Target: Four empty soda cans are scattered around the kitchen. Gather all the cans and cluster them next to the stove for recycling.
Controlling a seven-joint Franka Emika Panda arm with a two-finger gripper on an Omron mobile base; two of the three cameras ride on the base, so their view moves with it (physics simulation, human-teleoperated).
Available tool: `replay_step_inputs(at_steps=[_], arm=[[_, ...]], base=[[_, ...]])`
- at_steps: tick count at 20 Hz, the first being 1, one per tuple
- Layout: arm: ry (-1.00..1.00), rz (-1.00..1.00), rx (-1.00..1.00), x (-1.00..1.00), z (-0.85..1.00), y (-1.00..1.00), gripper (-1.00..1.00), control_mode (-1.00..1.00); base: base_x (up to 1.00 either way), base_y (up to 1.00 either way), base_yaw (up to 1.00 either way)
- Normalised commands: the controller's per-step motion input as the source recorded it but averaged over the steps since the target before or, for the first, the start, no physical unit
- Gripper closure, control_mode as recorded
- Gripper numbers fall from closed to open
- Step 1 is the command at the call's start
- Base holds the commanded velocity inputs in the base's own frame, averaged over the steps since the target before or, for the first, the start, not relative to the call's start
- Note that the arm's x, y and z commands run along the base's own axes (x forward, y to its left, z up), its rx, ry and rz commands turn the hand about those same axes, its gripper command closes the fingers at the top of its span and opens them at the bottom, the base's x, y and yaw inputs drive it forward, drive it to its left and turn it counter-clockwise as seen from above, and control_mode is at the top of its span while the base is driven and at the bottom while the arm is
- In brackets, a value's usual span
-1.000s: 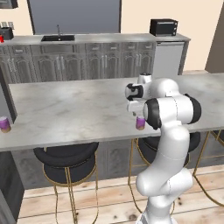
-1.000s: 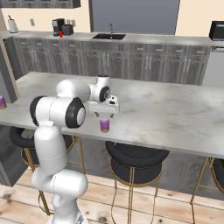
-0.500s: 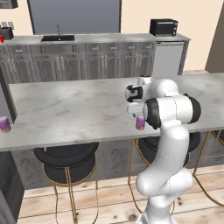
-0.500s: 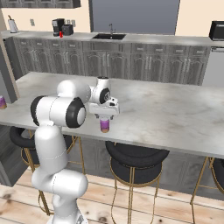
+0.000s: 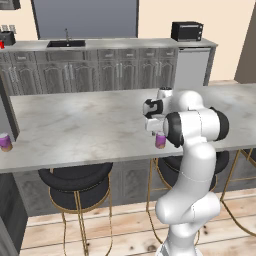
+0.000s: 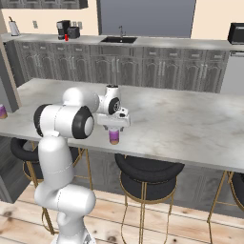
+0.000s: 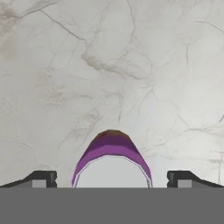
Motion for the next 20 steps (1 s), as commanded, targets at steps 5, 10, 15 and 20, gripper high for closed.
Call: replay_step_inputs(at_steps=[5,10,15,20], arm=[[0.00,0.00,0.00,0.00,-0.07,0.00,-1.00,-1.00],[0.00,0.00,0.00,0.00,-0.06,0.00,-1.00,-1.00],[0.00,0.00,0.00,0.00,-0.05,0.00,-1.00,-1.00],[0.00,0.00,0.00,0.00,-0.05,0.00,-1.00,-1.00]], base=[[0.00,0.00,0.00],[0.00,0.00,0.00],[0.00,0.00,0.00],[0.00,0.00,0.00]])
